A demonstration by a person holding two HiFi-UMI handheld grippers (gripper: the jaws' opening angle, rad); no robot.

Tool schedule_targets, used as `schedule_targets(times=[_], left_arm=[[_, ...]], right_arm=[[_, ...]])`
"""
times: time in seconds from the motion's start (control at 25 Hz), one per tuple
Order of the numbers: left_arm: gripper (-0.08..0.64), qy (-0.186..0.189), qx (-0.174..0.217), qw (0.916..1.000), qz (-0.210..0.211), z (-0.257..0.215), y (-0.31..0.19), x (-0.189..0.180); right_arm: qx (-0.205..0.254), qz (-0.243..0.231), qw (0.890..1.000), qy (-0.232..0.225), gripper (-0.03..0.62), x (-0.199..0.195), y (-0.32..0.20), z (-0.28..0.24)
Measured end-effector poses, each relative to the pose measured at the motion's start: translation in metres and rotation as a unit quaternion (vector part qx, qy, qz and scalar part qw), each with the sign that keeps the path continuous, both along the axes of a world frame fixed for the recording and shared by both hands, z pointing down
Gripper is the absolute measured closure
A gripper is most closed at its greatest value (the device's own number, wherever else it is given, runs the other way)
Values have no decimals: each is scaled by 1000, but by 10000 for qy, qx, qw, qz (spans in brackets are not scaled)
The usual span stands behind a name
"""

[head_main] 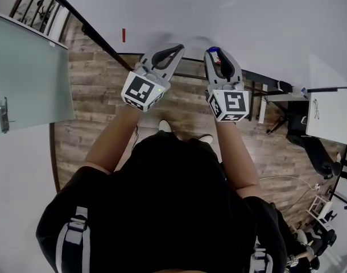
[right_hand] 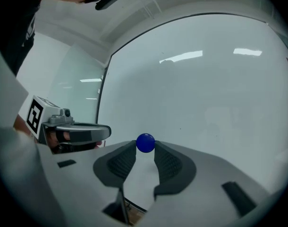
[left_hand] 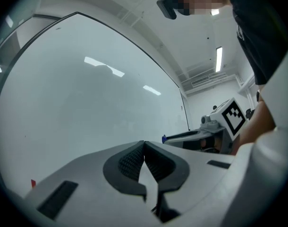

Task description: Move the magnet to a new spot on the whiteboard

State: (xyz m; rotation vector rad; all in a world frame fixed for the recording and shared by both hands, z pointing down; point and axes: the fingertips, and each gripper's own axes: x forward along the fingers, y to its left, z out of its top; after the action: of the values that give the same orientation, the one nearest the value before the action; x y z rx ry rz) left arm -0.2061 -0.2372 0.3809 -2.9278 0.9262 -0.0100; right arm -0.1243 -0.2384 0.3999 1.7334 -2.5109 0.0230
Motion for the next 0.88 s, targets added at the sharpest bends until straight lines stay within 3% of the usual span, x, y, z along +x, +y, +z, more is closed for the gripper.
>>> schedule_targets(times=[0.36,0.88], left_arm=[[555,18,15,9996,-284,23,-20,-14],[555,1,-112,9995,-279,51,-34,-22]], right_arm=[[-74,376,9991,193,474,-18,-32,22],[-303,817,9957,300,474,-26,-60,60]])
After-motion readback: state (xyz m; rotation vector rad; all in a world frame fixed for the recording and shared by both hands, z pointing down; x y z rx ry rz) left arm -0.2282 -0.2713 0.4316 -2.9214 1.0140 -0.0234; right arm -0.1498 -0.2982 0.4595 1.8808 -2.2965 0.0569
